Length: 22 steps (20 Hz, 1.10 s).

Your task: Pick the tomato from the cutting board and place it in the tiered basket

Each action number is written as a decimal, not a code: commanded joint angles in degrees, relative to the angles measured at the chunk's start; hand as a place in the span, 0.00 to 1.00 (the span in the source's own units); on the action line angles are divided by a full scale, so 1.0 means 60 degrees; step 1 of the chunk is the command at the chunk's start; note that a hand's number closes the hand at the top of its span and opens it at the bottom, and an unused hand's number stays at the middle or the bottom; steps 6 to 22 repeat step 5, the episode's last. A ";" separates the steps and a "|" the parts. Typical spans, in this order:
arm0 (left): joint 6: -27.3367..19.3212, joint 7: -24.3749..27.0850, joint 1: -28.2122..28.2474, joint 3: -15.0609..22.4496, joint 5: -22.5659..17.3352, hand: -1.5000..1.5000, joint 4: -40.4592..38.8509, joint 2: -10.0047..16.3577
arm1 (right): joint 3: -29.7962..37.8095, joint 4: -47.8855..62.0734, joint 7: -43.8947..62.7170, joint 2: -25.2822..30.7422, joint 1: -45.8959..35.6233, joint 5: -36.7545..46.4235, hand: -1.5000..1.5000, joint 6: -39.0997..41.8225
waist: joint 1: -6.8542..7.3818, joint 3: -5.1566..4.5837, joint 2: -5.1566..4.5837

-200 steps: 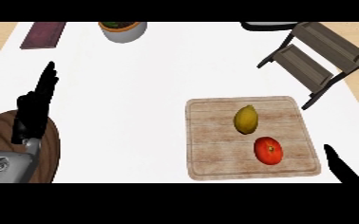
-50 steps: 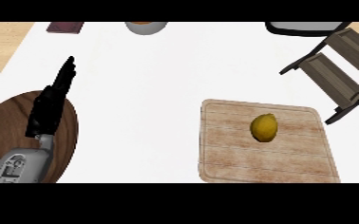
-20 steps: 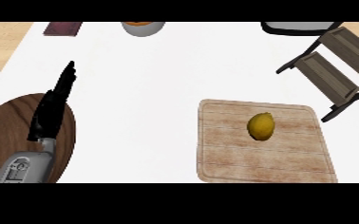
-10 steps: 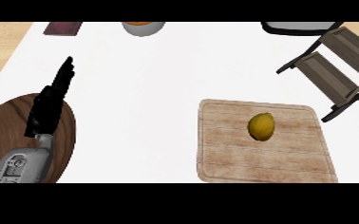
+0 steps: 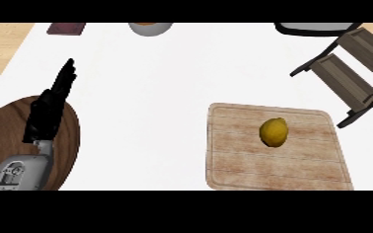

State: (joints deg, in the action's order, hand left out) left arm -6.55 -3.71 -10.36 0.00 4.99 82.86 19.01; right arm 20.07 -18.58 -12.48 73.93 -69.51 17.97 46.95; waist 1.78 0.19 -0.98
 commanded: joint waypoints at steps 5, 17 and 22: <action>-0.0049 -0.0010 0.0004 0.0078 0.0182 0.50 0.0094 -0.0014 | 0.0573 0.1126 -0.1181 0.0976 0.0787 -0.0375 0.00 0.0883 | 0.0060 0.0055 -0.0050; -0.0049 -0.0010 0.0004 0.0078 0.0182 0.50 0.0094 -0.0014 | 0.0573 0.1126 -0.1181 0.0976 0.0787 -0.0375 0.00 0.0883 | 0.0060 0.0055 -0.0050; -0.0049 -0.0010 0.0004 0.0078 0.0182 0.50 0.0094 -0.0014 | 0.0573 0.1126 -0.1181 0.0976 0.0787 -0.0375 0.00 0.0883 | 0.0060 0.0055 -0.0050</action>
